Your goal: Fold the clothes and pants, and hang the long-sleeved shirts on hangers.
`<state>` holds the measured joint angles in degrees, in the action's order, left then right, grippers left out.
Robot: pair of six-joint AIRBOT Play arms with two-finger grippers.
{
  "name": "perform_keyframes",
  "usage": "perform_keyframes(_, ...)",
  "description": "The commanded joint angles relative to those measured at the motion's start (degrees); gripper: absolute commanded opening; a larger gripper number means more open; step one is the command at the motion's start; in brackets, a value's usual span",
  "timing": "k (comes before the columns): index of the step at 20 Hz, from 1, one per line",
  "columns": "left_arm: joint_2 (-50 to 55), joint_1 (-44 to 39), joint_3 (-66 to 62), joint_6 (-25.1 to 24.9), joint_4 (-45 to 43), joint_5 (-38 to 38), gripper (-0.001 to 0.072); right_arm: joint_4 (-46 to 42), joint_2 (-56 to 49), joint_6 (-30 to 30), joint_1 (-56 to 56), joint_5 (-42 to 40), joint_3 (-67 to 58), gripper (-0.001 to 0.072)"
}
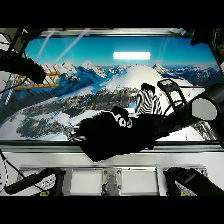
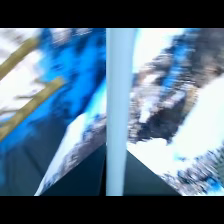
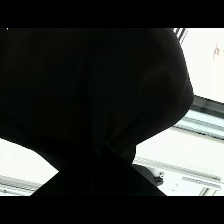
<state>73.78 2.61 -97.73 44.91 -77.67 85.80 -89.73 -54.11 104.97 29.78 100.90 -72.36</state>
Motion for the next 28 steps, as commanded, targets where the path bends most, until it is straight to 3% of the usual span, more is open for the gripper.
perform_keyframes(1, -3.6, -0.7, 0.0, -10.1, 10.4, 9.7, 0.0016, 0.0, 0.0, 0.0, 0.0, 0.0, 0.0, 0.0031)
perform_keyframes(3, -4.5, -0.7, 0.6, -12.2, 11.7, 13.3, 0.0015, 0.0, 0.0, 0.0, 0.0, 0.0, 0.0, 0.0032)
perform_keyframes(4, -5.8, -0.7, 2.5, -15.7, 11.8, 15.2, 0.0014, 0.0, 0.0, 0.0, 0.0, 0.0, 0.0, 0.0032)
perform_keyframes(10, -19.1, -0.7, 25.6, -22.7, 11.8, 17.9, 0.0014, 0.0, 0.0, 0.0, 0.0, 0.0, 0.0, 0.0032)
perform_keyframes(15, -29.1, -0.8, 40.4, -22.7, 18.3, 18.0, 0.0015, 0.0, 0.0, 0.0, 0.0, 0.0, 0.0, 0.0032)
perform_keyframes(19, -33.2, -4.6, 47.8, -22.6, 18.1, 17.7, 0.0015, 0.0, 0.0, 0.0, 0.0, 0.0, 0.0, 0.0032)
perform_keyframes(23, -35.3, -10.9, 51.1, -22.4, 17.2, 15.6, 0.0015, 0.0, 0.0, 0.0, 0.0, 0.0, 0.0, 0.0032)
perform_keyframes(28, -35.8, -11.2, 51.4, -20.3, 17.3, 11.3, 0.0015, 0.0, 0.0, 0.0, 0.0, 0.0, 0.0, 0.0032)
